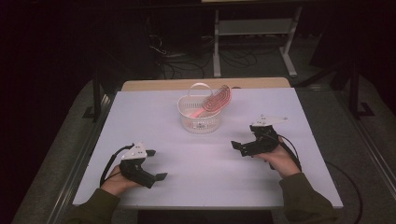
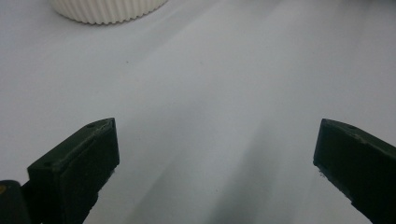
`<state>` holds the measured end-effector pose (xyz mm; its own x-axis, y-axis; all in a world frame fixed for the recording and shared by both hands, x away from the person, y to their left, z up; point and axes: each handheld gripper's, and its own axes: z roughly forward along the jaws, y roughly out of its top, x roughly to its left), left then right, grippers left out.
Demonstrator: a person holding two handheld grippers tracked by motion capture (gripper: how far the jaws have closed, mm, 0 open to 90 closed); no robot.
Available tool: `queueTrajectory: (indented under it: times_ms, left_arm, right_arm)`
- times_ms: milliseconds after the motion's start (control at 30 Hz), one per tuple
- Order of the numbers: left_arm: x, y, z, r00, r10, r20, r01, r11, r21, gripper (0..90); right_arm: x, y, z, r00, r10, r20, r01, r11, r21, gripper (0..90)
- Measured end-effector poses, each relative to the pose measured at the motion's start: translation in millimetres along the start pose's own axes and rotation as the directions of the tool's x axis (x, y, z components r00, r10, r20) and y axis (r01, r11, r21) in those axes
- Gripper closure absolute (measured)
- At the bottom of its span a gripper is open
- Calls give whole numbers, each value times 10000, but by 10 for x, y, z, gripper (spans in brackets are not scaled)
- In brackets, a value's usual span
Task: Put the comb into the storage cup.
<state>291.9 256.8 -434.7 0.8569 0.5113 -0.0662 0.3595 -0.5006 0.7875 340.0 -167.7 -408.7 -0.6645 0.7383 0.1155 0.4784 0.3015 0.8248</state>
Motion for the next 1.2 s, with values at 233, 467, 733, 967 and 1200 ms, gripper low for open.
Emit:
queueTrajectory:
  times_ms: [233,467,733,967,1200]
  left_arm:
    - [1,1,2,10000,13,6,-13,10000,-11,0]
    - [-2,4,5,10000,23,1,-23,10000,8,1]
    - [-9,10,2,10000,44,33,-44,10000,-9,0]
    - [-11,11,0,10000,51,15,-51,10000,-16,0]
    - [-8,12,7,10000,-1,40,1,10000,-80,1]
  right_arm:
    - [41,-115,-73,10000,-18,22,18,10000,4,0]
    - [80,-225,-135,10000,-31,62,31,10000,47,0]
    - [104,-355,-218,9999,70,-86,-70,9999,-92,0]
    - [111,-488,-272,10000,79,-23,-79,9999,65,0]
    - [94,-590,-322,10000,90,24,-91,9997,214,0]
